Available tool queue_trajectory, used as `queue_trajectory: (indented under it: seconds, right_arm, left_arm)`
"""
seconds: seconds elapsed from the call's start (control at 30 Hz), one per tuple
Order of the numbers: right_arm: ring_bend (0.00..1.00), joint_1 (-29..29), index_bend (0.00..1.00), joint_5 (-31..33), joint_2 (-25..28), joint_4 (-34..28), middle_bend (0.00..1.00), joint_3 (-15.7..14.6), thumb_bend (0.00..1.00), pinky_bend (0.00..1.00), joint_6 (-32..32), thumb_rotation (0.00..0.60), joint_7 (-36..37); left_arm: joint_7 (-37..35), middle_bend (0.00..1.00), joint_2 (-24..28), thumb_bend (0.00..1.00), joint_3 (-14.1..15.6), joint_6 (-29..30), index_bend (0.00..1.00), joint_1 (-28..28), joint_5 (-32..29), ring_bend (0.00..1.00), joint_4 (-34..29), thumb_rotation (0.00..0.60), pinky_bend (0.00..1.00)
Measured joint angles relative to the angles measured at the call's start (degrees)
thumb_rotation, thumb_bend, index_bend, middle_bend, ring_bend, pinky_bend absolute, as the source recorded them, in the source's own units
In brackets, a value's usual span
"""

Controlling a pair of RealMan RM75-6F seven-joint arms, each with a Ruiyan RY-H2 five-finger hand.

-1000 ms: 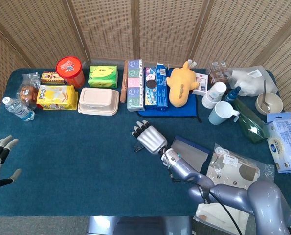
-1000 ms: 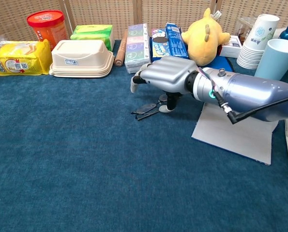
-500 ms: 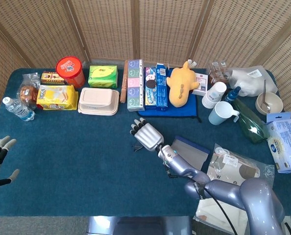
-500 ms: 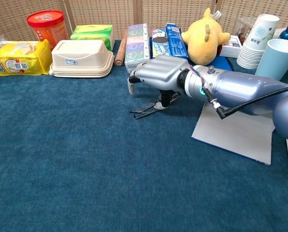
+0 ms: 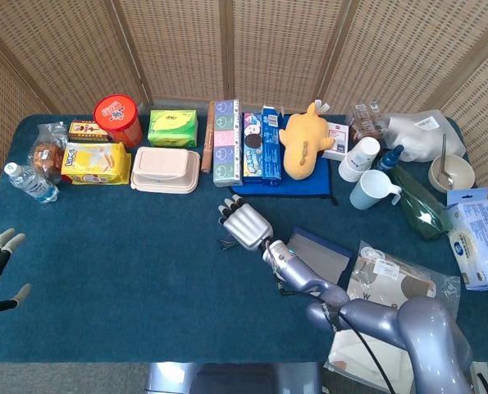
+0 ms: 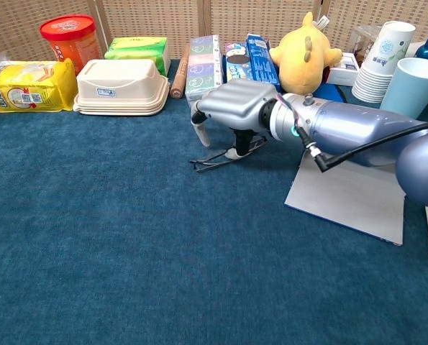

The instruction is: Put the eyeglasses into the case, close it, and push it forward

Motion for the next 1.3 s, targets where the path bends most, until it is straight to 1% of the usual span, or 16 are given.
queue_trajectory:
  seconds: [0.63, 0.97, 1.3]
  right_arm:
    - [0.18, 0.35, 0.51, 1.81, 0.04, 0.50, 0.22, 0.15, 0.28, 0.20, 0.29, 0.600, -0.07]
    - [0.20, 0.36, 0.57, 2.51, -0.17, 0.66, 0.24, -0.10, 0.24, 0.21, 0.34, 0.600, -0.21]
    - [0.21, 0.37, 0.57, 2.67, -0.58, 1.15, 0.24, -0.10, 0.28, 0.21, 0.83, 0.600, 0.32]
  left_arm:
    - [-0.92, 0.00, -0.26, 0.28, 0.05, 0.32, 0.04, 0.25, 0.39, 0.00, 0.79, 0.600, 0.00]
    - [-1.03, 0.00, -0.28, 0.28, 0.11, 0.53, 0.04, 0.36, 0.65, 0.00, 0.85, 0.600, 0.00]
    - [-1.09, 0.00, -0.29, 0.28, 0.14, 0.45, 0.03, 0.39, 0.66, 0.00, 0.89, 0.599, 0.00]
